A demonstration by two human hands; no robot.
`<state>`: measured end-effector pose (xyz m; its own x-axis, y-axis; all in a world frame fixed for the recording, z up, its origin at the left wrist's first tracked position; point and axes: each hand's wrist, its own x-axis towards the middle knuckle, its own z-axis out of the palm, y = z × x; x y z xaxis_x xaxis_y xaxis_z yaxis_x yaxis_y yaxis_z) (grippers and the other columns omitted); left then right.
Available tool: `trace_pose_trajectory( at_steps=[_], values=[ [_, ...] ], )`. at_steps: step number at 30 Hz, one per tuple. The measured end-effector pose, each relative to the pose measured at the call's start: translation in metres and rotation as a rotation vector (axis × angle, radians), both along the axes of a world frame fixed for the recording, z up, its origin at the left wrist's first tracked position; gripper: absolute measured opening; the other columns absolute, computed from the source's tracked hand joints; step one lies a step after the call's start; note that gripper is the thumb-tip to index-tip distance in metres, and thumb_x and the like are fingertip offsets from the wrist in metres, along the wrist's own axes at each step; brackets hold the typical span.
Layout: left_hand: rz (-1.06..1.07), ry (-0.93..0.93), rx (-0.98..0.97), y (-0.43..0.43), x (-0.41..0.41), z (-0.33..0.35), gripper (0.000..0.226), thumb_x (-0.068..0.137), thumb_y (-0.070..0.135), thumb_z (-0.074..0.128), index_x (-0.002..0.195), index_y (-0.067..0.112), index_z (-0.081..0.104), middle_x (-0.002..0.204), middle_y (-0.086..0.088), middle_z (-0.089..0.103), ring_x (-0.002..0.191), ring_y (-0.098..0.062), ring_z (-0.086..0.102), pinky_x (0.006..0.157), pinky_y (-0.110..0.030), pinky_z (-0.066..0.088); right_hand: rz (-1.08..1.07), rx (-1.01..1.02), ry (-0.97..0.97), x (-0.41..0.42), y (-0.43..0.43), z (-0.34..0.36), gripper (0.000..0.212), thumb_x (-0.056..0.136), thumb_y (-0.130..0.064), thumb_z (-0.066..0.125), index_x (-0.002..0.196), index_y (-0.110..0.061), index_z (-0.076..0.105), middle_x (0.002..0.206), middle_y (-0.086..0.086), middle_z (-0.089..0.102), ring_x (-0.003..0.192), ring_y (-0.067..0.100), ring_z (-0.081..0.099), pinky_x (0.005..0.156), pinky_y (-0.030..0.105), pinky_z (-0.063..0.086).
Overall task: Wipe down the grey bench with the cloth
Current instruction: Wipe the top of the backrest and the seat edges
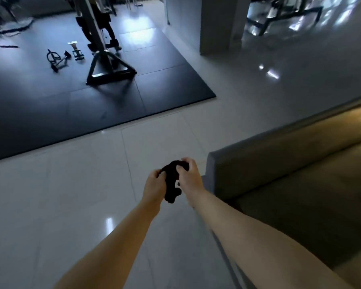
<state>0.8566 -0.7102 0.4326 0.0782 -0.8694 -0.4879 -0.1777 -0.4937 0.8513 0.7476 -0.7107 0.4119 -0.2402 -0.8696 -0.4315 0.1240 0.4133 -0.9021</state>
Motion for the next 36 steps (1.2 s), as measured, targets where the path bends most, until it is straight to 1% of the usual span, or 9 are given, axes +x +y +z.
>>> trace_pose_trajectory(
  at_steps=[4,7,9,11,15,21,27,31,36],
  values=[
    [-0.182,0.012,0.013,-0.073,-0.02,0.005,0.025,0.104,0.028,0.047,0.121,0.016,0.061,0.105,-0.006,0.071,0.087,-0.021,0.07,0.066,-0.032,0.051,-0.191,0.014,0.105,-0.024,-0.058,0.012,0.033,0.093,-0.009,0.043,0.104,-0.038,0.052,0.11,0.004,0.062,0.096,0.023,0.064,0.082,0.044,0.058],
    [-0.312,0.035,0.01,-0.128,-0.036,0.005,0.022,0.104,0.026,0.047,0.115,0.016,0.063,0.097,-0.006,0.072,0.073,-0.016,0.072,0.058,-0.028,0.052,-0.354,0.006,0.098,-0.043,-0.098,0.014,0.031,0.094,-0.003,0.04,0.107,-0.029,0.052,0.101,0.01,0.06,0.079,0.023,0.059,0.068,0.037,0.052],
    [-0.386,0.039,0.014,-0.167,-0.046,0.003,0.022,0.105,0.025,0.046,0.113,0.015,0.064,0.094,-0.008,0.072,0.076,-0.019,0.071,0.062,-0.031,0.054,-0.44,0.011,0.103,-0.051,-0.13,0.011,0.027,0.098,-0.006,0.039,0.115,-0.024,0.05,0.096,0.01,0.059,0.069,0.021,0.056,0.061,0.035,0.049],
    [-0.445,0.051,0.025,-0.209,-0.051,0.001,0.022,0.104,0.023,0.047,0.111,0.012,0.065,0.088,-0.013,0.074,0.076,-0.026,0.069,0.068,-0.036,0.052,-0.534,0.022,0.118,-0.057,-0.165,0.005,0.02,0.101,-0.015,0.042,0.112,-0.029,0.05,0.101,0.009,0.061,0.072,0.022,0.059,0.066,0.036,0.052],
    [-0.626,0.048,0.009,-0.291,-0.066,0.008,0.011,0.101,0.014,0.053,0.103,0.011,0.064,0.074,-0.005,0.071,0.053,-0.013,0.064,0.05,-0.022,0.046,-0.708,0.044,0.122,-0.069,-0.23,0.007,0.012,0.103,-0.023,0.046,0.114,-0.025,0.049,0.102,0.008,0.063,0.075,0.024,0.064,0.063,0.035,0.05],
    [-0.766,0.161,0.019,-0.39,-0.121,0.024,0.018,0.102,0.023,0.052,0.12,0.023,0.056,0.1,-0.007,0.07,0.084,-0.021,0.067,0.067,-0.031,0.049,-0.943,0.02,0.144,-0.11,-0.313,0.02,0.007,0.099,-0.025,0.054,0.102,-0.03,0.053,0.105,0.006,0.064,0.093,0.026,0.068,0.084,0.05,0.06],
    [-0.993,0.156,0.003,-0.458,-0.208,0.017,0.023,0.106,0.03,0.043,0.124,0.023,0.056,0.109,-0.006,0.067,0.093,-0.023,0.069,0.077,-0.037,0.057,-1.157,-0.001,0.092,-0.178,-0.368,0.01,0.007,0.1,-0.023,0.056,0.099,-0.03,0.056,0.105,0.012,0.062,0.095,0.032,0.066,0.083,0.054,0.06],
    [-1.16,0.186,0.014,-0.506,-0.281,0.006,0.034,0.1,0.046,0.058,0.124,0.022,0.056,0.111,-0.006,0.069,0.093,-0.021,0.072,0.073,-0.032,0.059,-1.252,0.012,0.113,-0.244,-0.413,0.001,0.008,0.1,-0.021,0.054,0.104,-0.027,0.057,0.102,0.011,0.062,0.094,0.035,0.065,0.08,0.054,0.059],
    [-1.349,0.067,-0.036,-0.578,-0.372,-0.001,0.037,0.097,0.033,0.067,0.127,0.016,0.056,0.107,-0.003,0.07,0.092,-0.018,0.072,0.078,-0.033,0.06,-1.323,0.043,0.096,-0.333,-0.478,0.001,0.011,0.103,-0.021,0.052,0.112,-0.019,0.057,0.106,0.01,0.062,0.094,0.029,0.064,0.074,0.043,0.056]
  ],
)
